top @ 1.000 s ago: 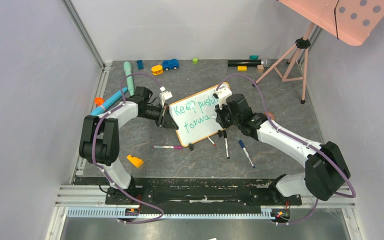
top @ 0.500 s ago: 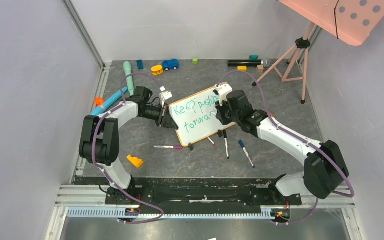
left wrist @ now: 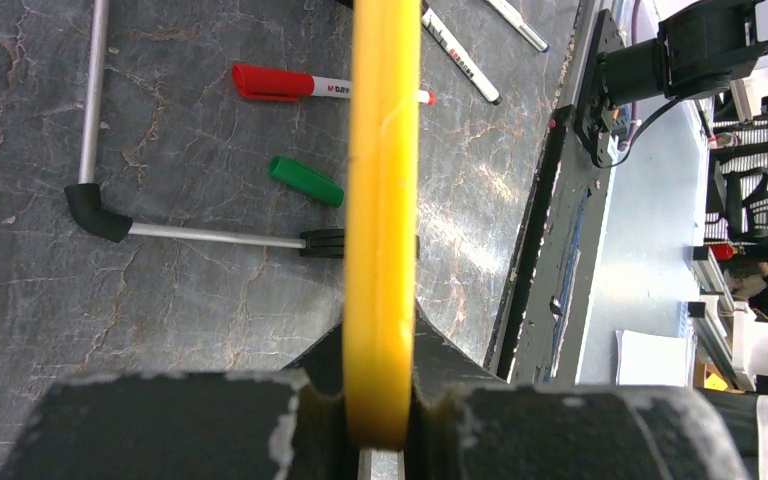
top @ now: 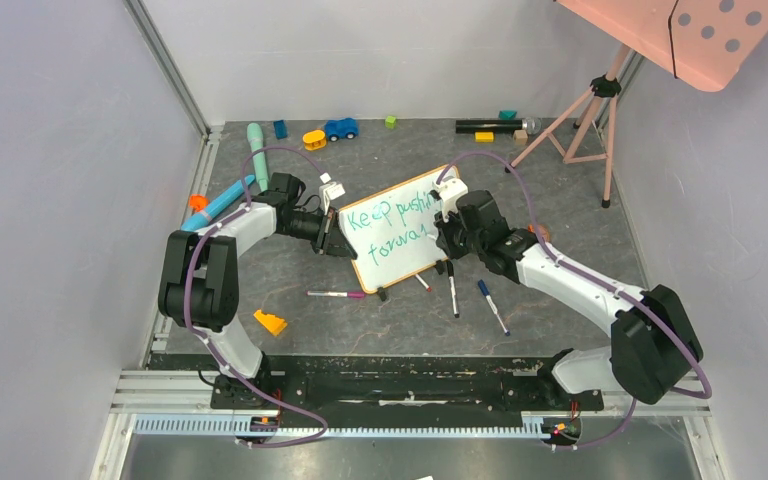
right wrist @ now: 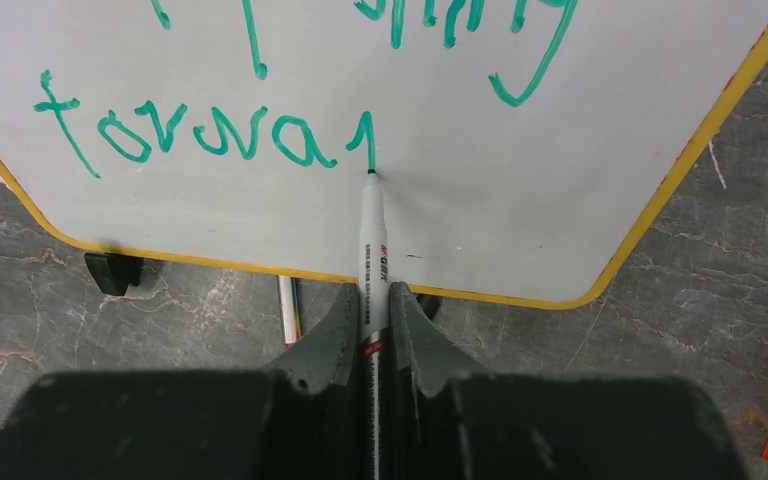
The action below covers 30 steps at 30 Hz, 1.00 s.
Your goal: Write a sentence on the whiteboard
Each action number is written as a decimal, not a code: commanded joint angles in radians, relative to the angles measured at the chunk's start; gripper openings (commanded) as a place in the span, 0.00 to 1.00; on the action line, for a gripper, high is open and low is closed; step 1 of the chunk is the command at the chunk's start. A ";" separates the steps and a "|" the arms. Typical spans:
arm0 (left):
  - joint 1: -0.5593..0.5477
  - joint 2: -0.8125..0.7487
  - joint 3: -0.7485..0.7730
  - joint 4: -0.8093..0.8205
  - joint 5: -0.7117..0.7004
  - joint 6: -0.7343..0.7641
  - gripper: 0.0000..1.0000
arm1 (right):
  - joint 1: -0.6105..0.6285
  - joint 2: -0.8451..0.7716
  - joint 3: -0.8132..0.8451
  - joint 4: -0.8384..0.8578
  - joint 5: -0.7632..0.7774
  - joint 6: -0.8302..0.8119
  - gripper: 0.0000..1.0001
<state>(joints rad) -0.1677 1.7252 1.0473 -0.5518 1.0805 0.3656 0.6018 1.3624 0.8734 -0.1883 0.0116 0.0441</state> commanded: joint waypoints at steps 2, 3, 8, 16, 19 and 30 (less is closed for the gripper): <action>-0.050 0.033 -0.041 -0.096 -0.113 0.087 0.02 | -0.010 0.007 0.010 0.025 0.023 -0.005 0.00; -0.050 0.033 -0.041 -0.097 -0.112 0.088 0.02 | -0.010 0.009 0.018 0.026 0.025 -0.006 0.00; -0.050 0.032 -0.041 -0.097 -0.113 0.088 0.02 | -0.016 0.028 0.069 0.023 0.027 -0.015 0.00; -0.050 0.031 -0.042 -0.097 -0.113 0.088 0.02 | -0.027 0.051 0.115 0.016 0.027 -0.026 0.00; -0.050 0.031 -0.040 -0.097 -0.112 0.088 0.02 | -0.030 0.055 0.126 0.016 0.026 -0.024 0.00; -0.050 0.033 -0.040 -0.097 -0.114 0.087 0.02 | -0.041 0.035 0.112 0.013 0.016 -0.013 0.00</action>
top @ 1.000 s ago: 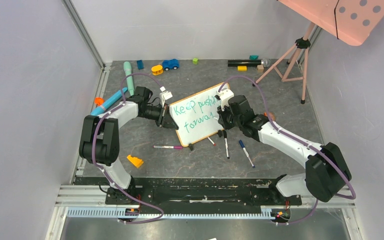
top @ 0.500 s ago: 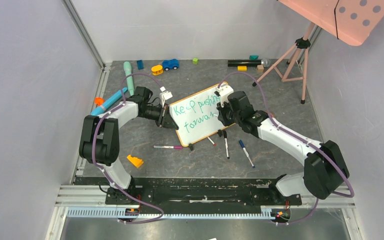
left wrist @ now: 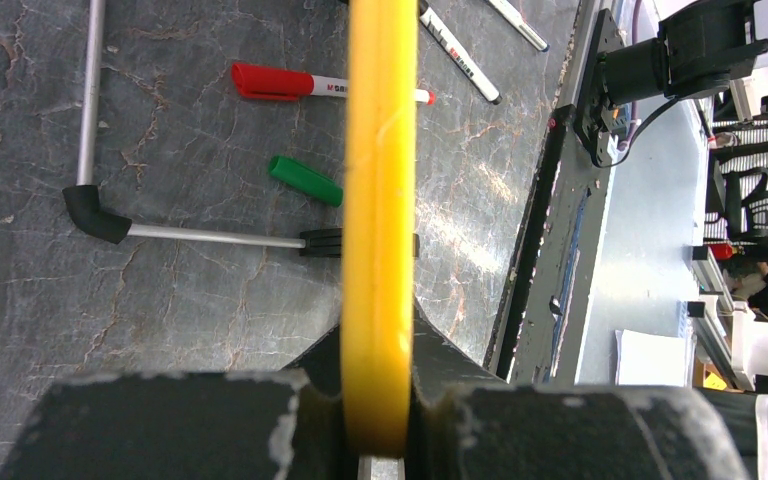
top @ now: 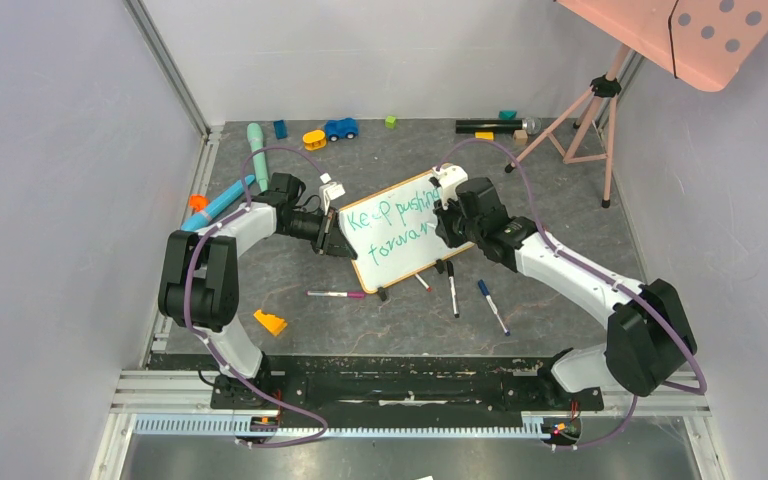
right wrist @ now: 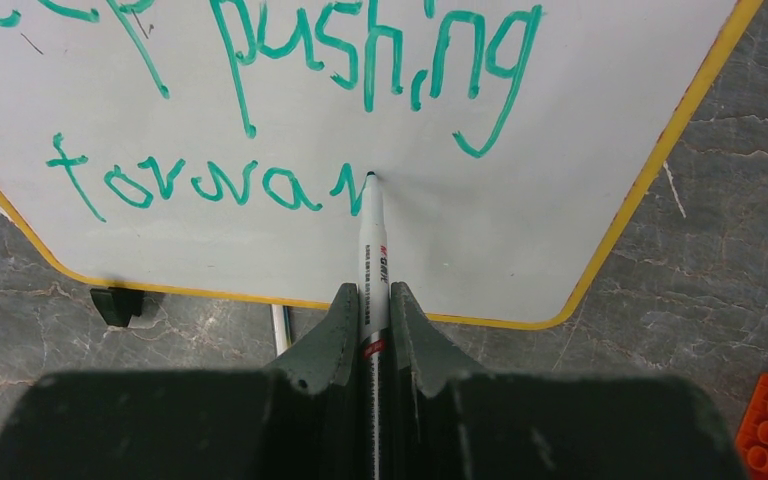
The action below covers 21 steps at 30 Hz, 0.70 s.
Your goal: Write a sentence on the whiteboard
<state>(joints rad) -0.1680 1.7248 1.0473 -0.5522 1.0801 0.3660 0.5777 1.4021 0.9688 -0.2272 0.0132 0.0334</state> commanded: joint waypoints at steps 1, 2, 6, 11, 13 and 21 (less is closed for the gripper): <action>-0.050 0.036 -0.040 -0.097 -0.114 0.085 0.02 | -0.017 -0.013 0.015 0.051 0.007 0.001 0.00; -0.050 0.037 -0.040 -0.097 -0.113 0.085 0.02 | -0.016 -0.022 0.018 0.045 0.002 0.005 0.00; -0.050 0.033 -0.041 -0.097 -0.115 0.086 0.02 | -0.016 -0.068 0.012 0.000 -0.010 0.018 0.00; -0.050 0.033 -0.041 -0.097 -0.114 0.086 0.02 | -0.019 -0.132 -0.039 -0.020 -0.036 0.019 0.00; -0.050 0.032 -0.041 -0.097 -0.115 0.085 0.02 | -0.023 -0.149 -0.055 -0.019 -0.030 0.020 0.00; -0.050 0.024 -0.046 -0.097 -0.121 0.089 0.02 | -0.039 -0.112 -0.055 0.008 -0.030 0.022 0.00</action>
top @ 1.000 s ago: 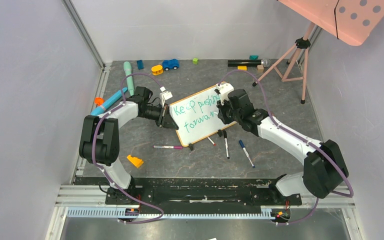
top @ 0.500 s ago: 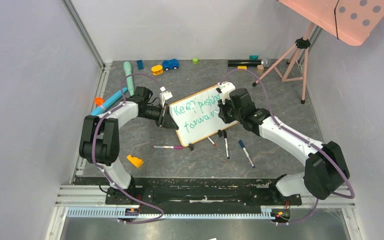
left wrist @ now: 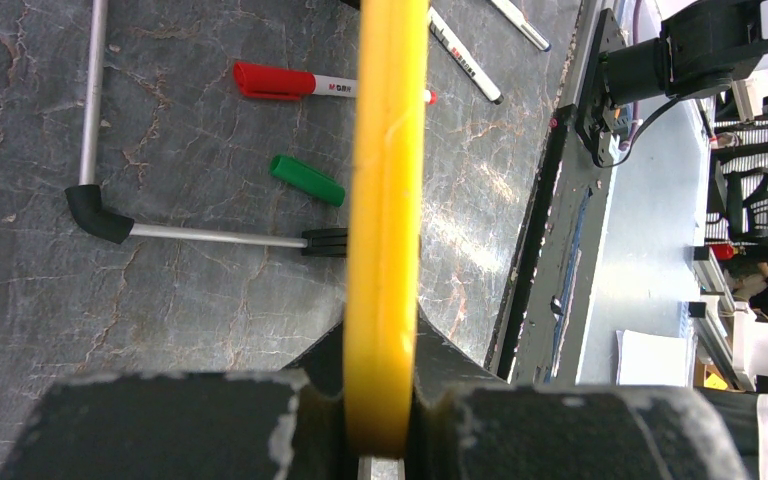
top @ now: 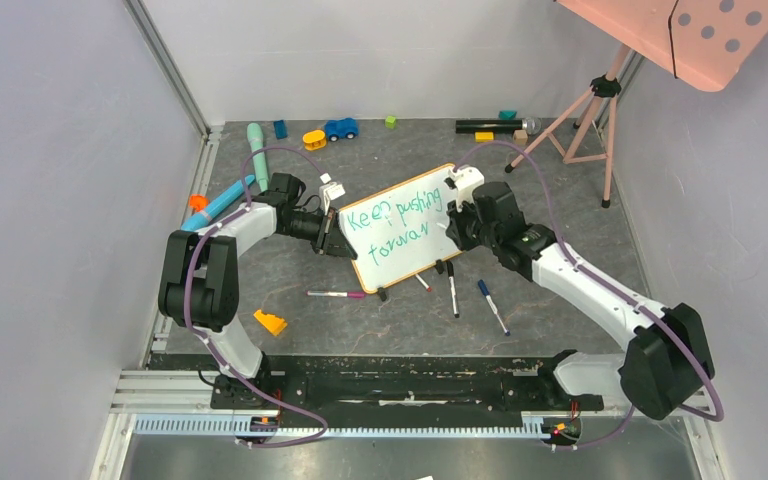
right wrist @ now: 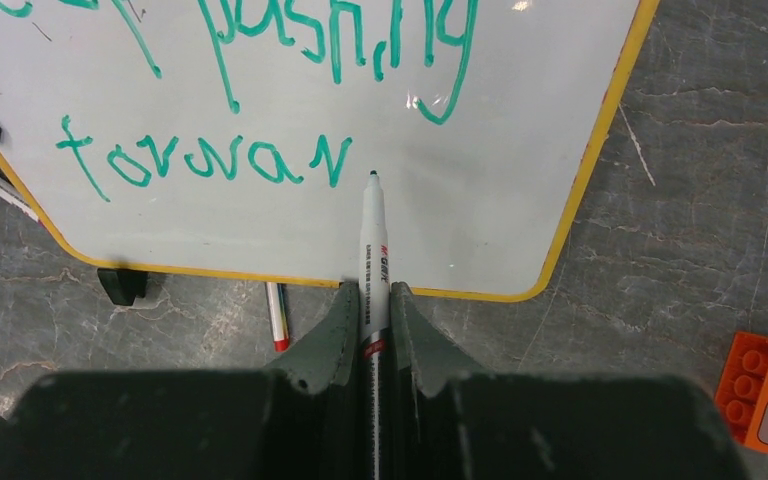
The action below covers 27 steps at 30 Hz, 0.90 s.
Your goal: Write a sentence on the whiteboard
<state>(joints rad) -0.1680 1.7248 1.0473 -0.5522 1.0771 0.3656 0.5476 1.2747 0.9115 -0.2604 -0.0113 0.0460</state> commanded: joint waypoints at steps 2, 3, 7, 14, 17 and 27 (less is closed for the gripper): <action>-0.050 0.025 -0.045 -0.097 -0.118 0.089 0.02 | -0.015 0.032 0.013 0.044 0.001 0.011 0.00; -0.050 0.026 -0.044 -0.097 -0.118 0.089 0.02 | -0.017 0.042 0.022 0.042 0.005 0.012 0.00; -0.050 0.025 -0.044 -0.097 -0.120 0.087 0.02 | -0.026 0.068 0.039 0.043 0.005 0.012 0.00; -0.050 0.026 -0.045 -0.097 -0.119 0.088 0.02 | -0.033 0.079 0.046 0.055 0.005 0.014 0.00; -0.050 0.026 -0.044 -0.097 -0.119 0.087 0.02 | -0.034 0.082 0.049 0.059 0.005 0.016 0.00; -0.050 0.027 -0.044 -0.097 -0.119 0.088 0.02 | -0.035 0.100 0.066 0.100 -0.022 0.025 0.00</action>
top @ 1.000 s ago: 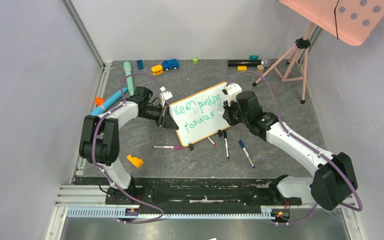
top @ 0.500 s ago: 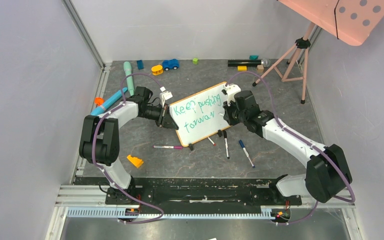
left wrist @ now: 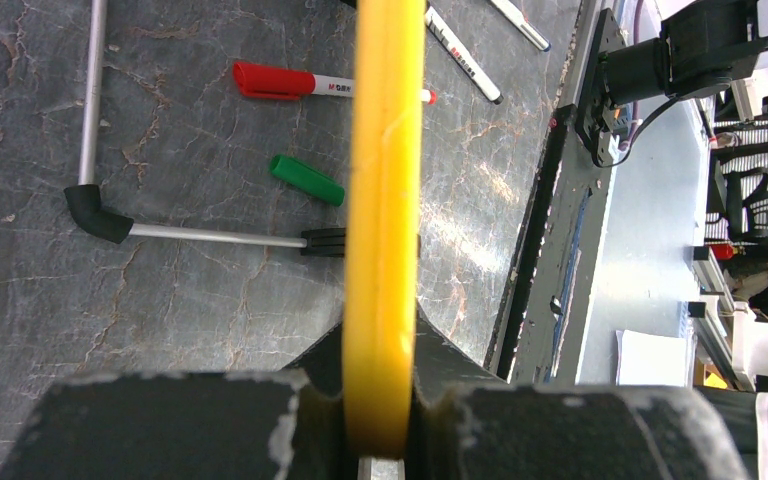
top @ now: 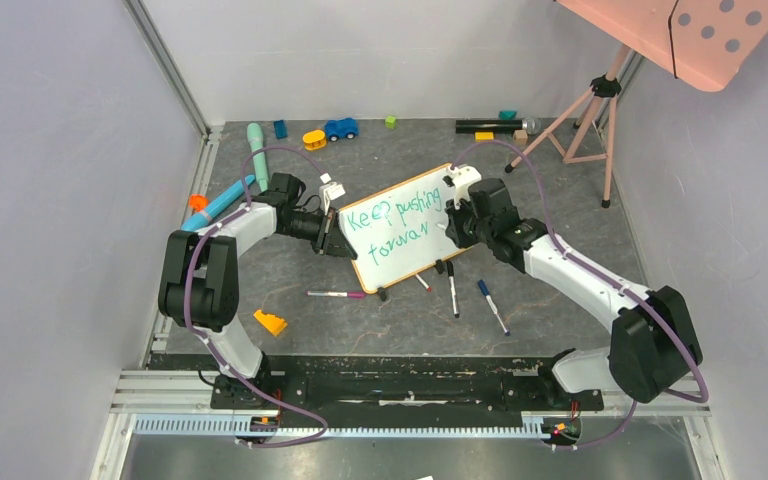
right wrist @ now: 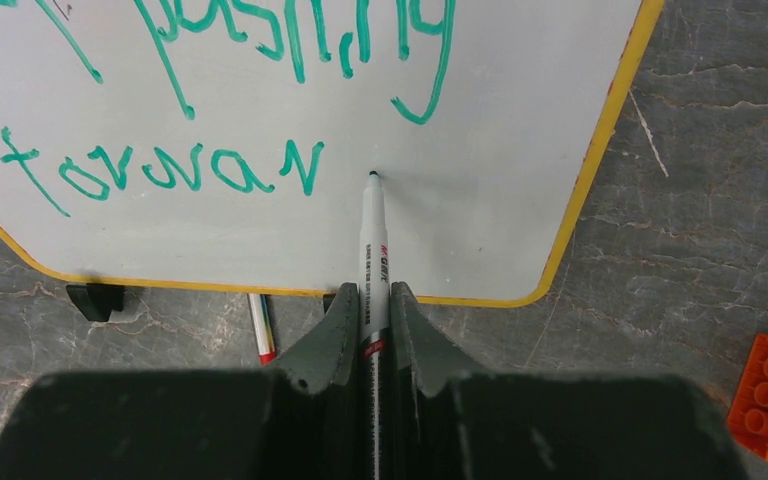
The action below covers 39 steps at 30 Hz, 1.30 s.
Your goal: Write a sentence on the whiteboard
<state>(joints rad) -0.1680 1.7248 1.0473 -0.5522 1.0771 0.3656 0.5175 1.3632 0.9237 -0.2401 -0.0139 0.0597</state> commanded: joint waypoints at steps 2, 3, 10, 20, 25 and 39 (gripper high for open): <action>-0.050 0.027 -0.044 -0.097 -0.120 0.088 0.02 | -0.005 0.012 0.055 0.085 -0.036 0.012 0.00; -0.050 0.027 -0.044 -0.097 -0.120 0.088 0.02 | -0.006 0.014 0.053 0.085 -0.043 0.012 0.00; -0.050 0.028 -0.044 -0.096 -0.121 0.088 0.02 | -0.005 -0.002 -0.006 0.091 -0.077 0.020 0.00; -0.050 0.030 -0.043 -0.097 -0.122 0.086 0.02 | -0.004 -0.032 -0.068 0.064 -0.050 0.008 0.00; -0.050 0.029 -0.042 -0.096 -0.123 0.086 0.02 | -0.012 -0.015 -0.030 0.039 0.008 0.001 0.00; -0.050 0.029 -0.044 -0.097 -0.121 0.087 0.02 | -0.022 0.063 0.124 0.047 0.004 0.006 0.00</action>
<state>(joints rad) -0.1699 1.7248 1.0473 -0.5526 1.0779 0.3660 0.5034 1.4040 0.9920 -0.2489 -0.0437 0.0769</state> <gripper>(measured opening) 0.132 0.118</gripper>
